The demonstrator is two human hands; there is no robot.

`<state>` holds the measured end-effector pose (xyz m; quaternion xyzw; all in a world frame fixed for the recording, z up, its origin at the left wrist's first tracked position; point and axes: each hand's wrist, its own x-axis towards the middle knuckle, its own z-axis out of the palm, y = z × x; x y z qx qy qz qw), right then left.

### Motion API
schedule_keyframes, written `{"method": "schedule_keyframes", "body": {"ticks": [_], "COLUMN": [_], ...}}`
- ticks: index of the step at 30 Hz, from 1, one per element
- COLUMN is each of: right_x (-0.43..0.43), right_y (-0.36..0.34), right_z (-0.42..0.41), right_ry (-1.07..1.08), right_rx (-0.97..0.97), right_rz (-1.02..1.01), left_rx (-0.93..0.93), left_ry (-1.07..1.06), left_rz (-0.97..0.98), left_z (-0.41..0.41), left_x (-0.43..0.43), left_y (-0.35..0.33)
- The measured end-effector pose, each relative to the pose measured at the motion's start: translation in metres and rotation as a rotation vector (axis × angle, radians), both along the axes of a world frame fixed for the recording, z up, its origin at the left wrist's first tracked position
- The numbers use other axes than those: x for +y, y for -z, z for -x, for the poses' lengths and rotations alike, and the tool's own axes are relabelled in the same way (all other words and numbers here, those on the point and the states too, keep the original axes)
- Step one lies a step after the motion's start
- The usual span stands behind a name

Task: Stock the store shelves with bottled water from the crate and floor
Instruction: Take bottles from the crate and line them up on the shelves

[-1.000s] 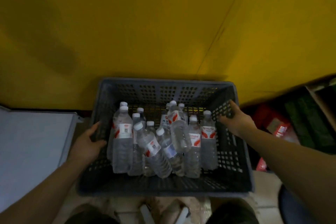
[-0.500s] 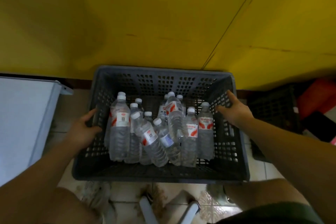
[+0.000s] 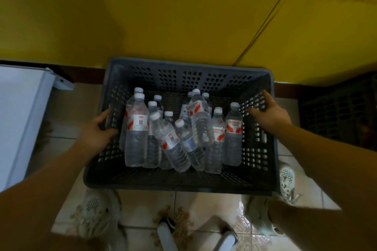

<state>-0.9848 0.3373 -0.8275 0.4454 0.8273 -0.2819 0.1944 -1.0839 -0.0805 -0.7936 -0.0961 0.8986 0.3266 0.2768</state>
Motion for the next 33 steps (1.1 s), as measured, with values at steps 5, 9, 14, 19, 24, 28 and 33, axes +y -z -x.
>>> {"method": "schedule_keyframes", "body": {"ticks": [5,9,14,19,24,28,33], "right_x": [0.001,-0.005,-0.026,-0.066,-0.083,-0.101,-0.102], "right_y": [-0.006,-0.014,-0.021,0.006,0.056,0.090,0.089], "right_z": [0.003,0.004,0.024,0.052,0.082,0.099,0.091], "right_ry": [-0.088,-0.170,-0.442,-0.491,-0.417,-0.452,-0.334], "right_rx": [-0.042,-0.073,0.062,0.034,-0.035,-0.150,-0.080], "right_rz": [-0.007,-0.106,-0.368,-0.141,0.144,0.372,0.373], "left_rx": [0.033,0.007,0.296,0.196,-0.209,-0.559,-0.703], "left_ry": [0.109,0.094,0.397,0.388,0.166,-0.072,-0.207], "left_rz": [-0.026,-0.006,0.415,0.050,-0.254,-0.379,-0.464], "left_z": [-0.006,-0.012,-0.022,-0.038,-0.035,-0.034,-0.040], "left_x": [-0.003,-0.007,0.007,0.089,0.156,0.176,0.169], "left_y": [0.001,0.005,0.016,0.030,0.070,0.088,0.092]}}
